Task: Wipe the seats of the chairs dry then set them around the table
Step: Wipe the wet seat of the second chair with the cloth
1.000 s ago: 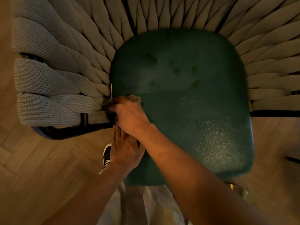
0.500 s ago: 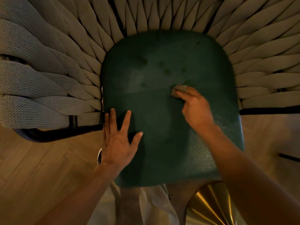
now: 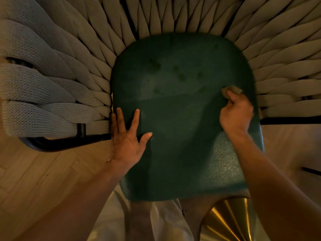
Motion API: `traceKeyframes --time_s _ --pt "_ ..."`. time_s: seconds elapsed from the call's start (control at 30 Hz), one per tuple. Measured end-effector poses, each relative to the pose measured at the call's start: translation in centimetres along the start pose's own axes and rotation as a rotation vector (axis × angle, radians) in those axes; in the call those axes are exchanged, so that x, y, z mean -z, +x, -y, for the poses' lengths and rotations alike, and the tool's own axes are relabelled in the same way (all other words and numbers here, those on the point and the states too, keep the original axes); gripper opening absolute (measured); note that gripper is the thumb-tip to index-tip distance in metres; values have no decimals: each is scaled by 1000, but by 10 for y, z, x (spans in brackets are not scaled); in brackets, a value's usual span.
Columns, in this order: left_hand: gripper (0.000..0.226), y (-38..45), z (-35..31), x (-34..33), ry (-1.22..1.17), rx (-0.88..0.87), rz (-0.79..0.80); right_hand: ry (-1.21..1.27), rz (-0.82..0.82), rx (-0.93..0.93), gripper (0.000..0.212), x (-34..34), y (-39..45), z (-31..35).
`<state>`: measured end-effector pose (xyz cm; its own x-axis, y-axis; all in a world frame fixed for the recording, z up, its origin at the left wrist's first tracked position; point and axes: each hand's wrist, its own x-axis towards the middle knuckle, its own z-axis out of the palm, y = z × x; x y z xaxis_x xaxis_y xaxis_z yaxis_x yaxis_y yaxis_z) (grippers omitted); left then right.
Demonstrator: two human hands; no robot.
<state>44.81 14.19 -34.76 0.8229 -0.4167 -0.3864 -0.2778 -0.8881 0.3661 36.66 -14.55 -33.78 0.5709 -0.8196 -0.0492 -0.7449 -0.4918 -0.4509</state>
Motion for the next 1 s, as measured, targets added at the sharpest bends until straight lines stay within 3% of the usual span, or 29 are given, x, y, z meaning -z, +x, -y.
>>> traceKeyframes --time_s 0.23,0.37,0.5,0.57,0.73,1.0 --pt "84 -1 5 -6 -5 -31 -29 108 228 291 54 -57 -53 95" --pt "80 -1 9 -9 6 -53 -32 141 450 492 44 -82 -76 156" --pt "80 2 17 -18 98 -83 69 -45 575 710 33 -98 -86 197" --pt "78 3 16 -16 61 -63 45 -81 593 783 33 -99 -81 201" --pt "80 3 6 -5 -24 -28 -24 -68 642 744 43 -81 -54 165" --pt "93 9 -14 12 -45 47 16 -30 363 493 63 -34 -1 57"
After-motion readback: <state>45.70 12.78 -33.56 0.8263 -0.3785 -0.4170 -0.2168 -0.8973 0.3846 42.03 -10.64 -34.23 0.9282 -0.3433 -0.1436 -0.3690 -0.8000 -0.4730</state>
